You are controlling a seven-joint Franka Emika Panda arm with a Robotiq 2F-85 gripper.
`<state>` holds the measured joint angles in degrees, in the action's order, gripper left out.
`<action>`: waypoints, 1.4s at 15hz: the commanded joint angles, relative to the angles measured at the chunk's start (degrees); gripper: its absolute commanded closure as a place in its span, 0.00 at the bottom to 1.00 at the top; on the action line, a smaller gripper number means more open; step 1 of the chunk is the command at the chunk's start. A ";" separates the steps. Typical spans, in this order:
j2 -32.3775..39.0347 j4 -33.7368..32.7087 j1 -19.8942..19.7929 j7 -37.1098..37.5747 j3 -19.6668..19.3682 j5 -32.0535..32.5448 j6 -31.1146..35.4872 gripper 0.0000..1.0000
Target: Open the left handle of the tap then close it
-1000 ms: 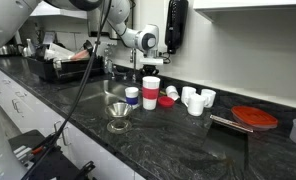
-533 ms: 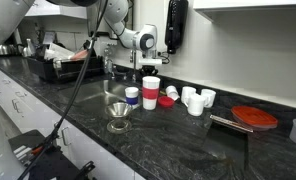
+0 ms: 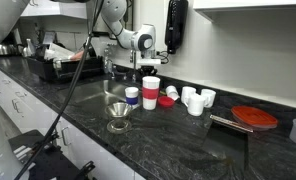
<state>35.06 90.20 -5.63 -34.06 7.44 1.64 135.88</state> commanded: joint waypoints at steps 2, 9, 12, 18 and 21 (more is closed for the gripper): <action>-2.89 3.40 -0.75 -0.89 2.15 -3.02 2.19 0.96; -4.61 6.26 -0.75 -1.38 2.97 -4.45 2.97 0.96; -4.72 6.30 -0.76 -1.09 2.69 -4.42 3.32 0.96; -4.82 6.45 -1.02 -1.04 2.49 -4.85 3.24 0.96; -4.70 6.45 -1.04 -0.91 2.40 -4.86 3.18 0.96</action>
<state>31.81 94.61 -6.05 -34.12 9.45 -1.62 138.05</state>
